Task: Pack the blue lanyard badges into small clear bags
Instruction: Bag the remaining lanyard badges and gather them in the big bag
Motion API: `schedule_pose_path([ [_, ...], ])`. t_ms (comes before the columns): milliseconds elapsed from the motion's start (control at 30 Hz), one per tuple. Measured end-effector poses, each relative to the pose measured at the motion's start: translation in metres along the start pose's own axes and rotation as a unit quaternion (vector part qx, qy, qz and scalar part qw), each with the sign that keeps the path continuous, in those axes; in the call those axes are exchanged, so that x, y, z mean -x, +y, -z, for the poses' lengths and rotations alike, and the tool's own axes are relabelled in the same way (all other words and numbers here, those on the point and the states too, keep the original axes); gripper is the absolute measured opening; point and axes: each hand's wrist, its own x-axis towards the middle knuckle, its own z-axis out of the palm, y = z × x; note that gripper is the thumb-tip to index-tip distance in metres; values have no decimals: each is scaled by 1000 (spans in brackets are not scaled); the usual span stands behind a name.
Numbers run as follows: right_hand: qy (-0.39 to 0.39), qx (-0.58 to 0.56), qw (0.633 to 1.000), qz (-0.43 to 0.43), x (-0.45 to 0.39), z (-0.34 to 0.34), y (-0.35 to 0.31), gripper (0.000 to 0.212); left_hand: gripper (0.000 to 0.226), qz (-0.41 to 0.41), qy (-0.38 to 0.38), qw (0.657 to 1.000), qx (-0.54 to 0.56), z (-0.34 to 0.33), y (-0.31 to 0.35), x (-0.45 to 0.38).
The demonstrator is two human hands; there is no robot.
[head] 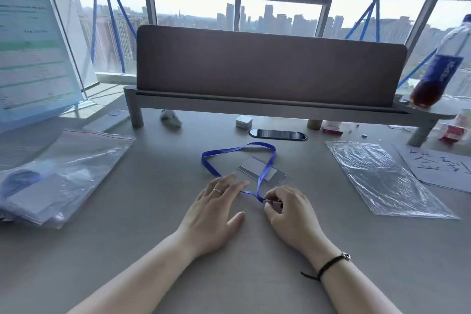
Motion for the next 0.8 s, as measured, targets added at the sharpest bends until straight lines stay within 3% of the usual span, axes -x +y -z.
schedule_pose_path([
  [100, -64, -40, 995, 62, 7, 3, -14, 2, 56, -23, -28, 999, -16, -1, -3, 1],
  [200, -98, -129, 984, 71, 14, 2, -28, 3, 32, -50, -29, 998, -6, -5, -7, 1],
  [267, -109, -185, 976, 46, 13, 5, -29, 9, 33, -73, -13, 996, 50, -6, -8, 1],
  [333, -103, -243, 965, -5, 7, 10, -25, 11, 40, -43, -22, 983, 175, 3, -7, 4],
  [433, -87, -345, 929, -100, -1, 21, -17, 15, 39, 32, -72, 941, 329, 22, -6, 9],
  [567, -153, -493, 835, -192, -3, 32, -15, 13, 62, 121, -18, 883, 453, 36, -5, 9],
  [667, -150, -569, 777, -224, -3, 34, -15, 4, 60, 162, 15, 803, 573, 44, 1, 10],
  [733, -149, -585, 765, -226, -1, 33, -17, 5, 49, 192, 31, 744, 640, 52, 5, 11],
  [800, -146, -567, 782, -212, 1, 29, -18, 6, 37, 206, 47, 708, 674, 58, 11, 10],
])
